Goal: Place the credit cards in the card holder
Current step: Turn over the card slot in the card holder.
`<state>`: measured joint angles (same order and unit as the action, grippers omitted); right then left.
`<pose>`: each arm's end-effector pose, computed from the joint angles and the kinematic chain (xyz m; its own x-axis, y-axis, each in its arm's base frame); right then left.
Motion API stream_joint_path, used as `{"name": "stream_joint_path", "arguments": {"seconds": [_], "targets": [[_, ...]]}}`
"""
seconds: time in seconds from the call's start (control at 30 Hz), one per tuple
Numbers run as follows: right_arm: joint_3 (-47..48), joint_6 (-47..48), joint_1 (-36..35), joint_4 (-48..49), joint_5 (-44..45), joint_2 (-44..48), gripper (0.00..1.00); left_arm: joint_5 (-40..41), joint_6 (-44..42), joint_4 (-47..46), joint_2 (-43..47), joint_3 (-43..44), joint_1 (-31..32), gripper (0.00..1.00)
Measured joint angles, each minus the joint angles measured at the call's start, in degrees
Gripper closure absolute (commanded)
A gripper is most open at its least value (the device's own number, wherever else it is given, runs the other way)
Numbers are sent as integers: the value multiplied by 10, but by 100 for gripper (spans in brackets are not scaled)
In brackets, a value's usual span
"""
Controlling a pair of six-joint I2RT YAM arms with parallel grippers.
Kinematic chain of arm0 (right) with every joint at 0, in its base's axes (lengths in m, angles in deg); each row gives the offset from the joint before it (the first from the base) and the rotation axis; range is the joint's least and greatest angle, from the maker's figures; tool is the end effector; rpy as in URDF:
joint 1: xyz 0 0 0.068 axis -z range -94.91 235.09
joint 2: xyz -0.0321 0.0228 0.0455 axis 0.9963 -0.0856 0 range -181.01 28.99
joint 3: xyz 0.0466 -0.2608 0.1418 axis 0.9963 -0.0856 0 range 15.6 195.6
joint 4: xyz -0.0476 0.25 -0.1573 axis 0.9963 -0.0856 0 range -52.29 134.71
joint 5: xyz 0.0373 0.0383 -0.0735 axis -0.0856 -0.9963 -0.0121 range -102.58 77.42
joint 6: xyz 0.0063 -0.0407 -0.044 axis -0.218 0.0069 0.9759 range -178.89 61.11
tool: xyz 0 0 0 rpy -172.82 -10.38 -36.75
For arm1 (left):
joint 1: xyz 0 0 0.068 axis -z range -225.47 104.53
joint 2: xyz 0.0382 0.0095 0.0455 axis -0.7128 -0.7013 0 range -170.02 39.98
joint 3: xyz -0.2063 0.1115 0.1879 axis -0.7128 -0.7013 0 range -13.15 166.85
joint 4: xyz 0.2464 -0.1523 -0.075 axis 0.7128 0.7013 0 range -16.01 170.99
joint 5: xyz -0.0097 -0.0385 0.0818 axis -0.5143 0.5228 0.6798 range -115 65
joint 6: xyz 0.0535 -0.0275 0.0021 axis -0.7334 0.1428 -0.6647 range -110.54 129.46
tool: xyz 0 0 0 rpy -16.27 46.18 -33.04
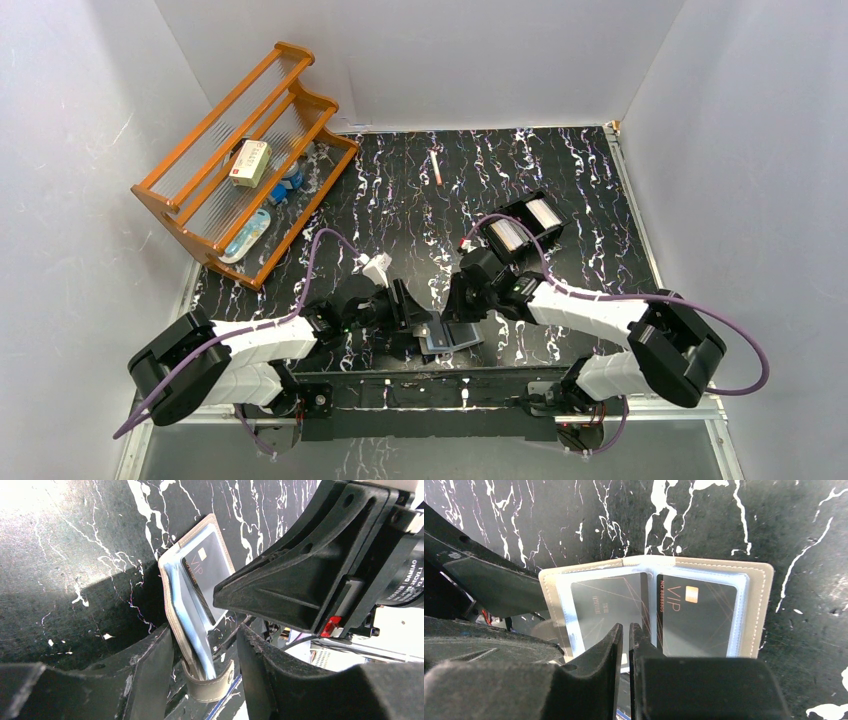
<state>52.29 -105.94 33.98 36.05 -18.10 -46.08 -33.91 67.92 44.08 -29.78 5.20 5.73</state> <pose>0.1761 0.2252 0.1796 -0.9103 0.0319 -0.4128 -0.2195 0.8081 0.5467 0.1533 -0.2017 0.1594 -0.8532 -0.2826 -0.4384 0.2543 0.5084 -0.8227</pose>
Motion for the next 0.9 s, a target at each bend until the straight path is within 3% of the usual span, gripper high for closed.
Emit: {"name": "stream_joint_path", "arguments": {"seconds": [0.3, 0.6, 0.9], "targets": [[0, -9, -11, 4, -7, -14, 82, -1, -4, 2, 0, 0, 0, 77], [0, -10, -11, 13, -7, -16, 82, -2, -4, -1, 0, 0, 0, 91], [0, -10, -11, 17, -7, -22, 83, -3, -4, -1, -2, 0, 0, 83]]}}
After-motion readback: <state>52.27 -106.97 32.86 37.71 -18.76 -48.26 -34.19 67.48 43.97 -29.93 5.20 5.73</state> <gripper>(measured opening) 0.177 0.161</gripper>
